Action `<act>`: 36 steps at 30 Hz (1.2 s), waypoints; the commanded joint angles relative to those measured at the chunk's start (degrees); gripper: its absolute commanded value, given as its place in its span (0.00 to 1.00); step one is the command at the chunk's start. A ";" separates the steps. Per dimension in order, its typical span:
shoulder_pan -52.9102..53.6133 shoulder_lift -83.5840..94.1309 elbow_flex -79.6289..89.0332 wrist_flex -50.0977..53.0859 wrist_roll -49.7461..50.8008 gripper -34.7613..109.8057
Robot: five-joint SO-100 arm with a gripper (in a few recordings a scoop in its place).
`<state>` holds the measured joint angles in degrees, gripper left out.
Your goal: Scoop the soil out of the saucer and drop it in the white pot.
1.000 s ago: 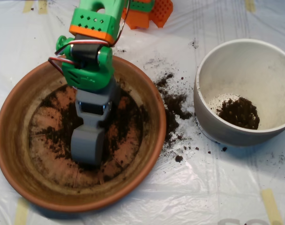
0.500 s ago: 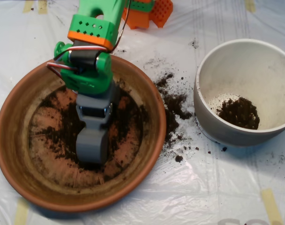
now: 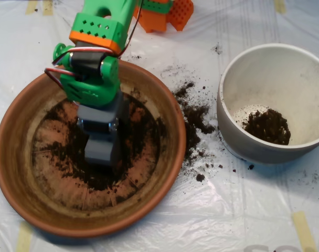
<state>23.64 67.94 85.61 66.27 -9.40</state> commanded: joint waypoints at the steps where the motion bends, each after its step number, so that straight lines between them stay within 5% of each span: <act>1: 1.85 4.04 2.90 -1.58 -0.44 0.33; 10: -0.09 7.21 5.80 -4.31 -5.19 0.24; 36: -10.72 28.74 -1.85 4.66 -4.22 0.24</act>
<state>14.06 88.15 88.33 69.52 -12.66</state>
